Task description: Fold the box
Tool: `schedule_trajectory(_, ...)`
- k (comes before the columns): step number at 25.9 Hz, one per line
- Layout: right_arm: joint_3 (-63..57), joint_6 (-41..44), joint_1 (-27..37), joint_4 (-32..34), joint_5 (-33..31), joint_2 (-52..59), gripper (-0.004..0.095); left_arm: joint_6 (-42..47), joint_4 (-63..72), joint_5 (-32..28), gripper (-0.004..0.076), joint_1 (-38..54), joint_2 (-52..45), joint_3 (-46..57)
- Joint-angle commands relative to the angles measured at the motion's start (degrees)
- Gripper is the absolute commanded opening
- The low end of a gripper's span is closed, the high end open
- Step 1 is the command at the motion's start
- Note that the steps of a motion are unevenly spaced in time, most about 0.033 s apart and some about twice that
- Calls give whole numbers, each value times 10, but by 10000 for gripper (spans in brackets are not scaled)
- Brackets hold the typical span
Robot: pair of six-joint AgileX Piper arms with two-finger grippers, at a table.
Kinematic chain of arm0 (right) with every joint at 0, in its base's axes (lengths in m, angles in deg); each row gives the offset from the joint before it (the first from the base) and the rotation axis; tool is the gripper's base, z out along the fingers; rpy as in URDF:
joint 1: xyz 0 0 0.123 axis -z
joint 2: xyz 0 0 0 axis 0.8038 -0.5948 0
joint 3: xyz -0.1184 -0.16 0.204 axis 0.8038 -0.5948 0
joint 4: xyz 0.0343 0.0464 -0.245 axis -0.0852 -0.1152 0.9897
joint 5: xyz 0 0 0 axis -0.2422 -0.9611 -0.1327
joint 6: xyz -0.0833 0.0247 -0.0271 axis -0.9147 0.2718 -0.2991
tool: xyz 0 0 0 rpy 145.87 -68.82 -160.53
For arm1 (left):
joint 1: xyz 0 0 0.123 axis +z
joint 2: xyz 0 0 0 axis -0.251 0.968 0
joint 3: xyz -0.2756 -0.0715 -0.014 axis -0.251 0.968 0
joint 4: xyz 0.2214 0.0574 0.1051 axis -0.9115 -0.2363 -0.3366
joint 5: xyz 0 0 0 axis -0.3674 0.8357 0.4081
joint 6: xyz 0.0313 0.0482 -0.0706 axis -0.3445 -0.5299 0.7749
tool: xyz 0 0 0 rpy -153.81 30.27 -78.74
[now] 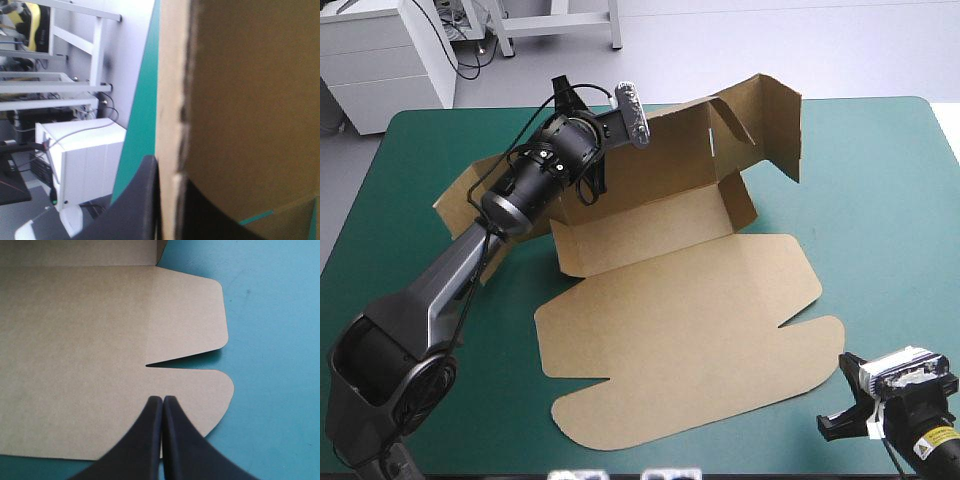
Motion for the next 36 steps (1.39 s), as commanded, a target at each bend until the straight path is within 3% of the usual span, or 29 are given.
schedule_trajectory(1,15,-1,0,-4,38,-11,-19,17,-44,-93,-8,-15,-34,-19)
schedule_trajectory(5,15,-1,0,-4,38,-11,-19,17,-44,-141,-8,-19,-33,-19)
schedule_trajectory(16,15,3,0,-5,38,-11,-19,-41,-43,-143,-8,-24,-33,31)
schedule_trajectory(25,15,7,0,-5,38,-11,-19,-98,-60,-184,-8,-54,-33,95)
schedule_trajectory(28,15,12,0,-5,38,-11,-19,-97,-78,-198,-8,-57,-33,102)
schedule_trajectory(31,16,54,0,-5,54,-12,-19,-11,-120,-198,-8,-57,-33,102)
schedule_trajectory(36,100,19,0,-6,95,-64,-19,11,-130,-190,-8,-57,-33,102)
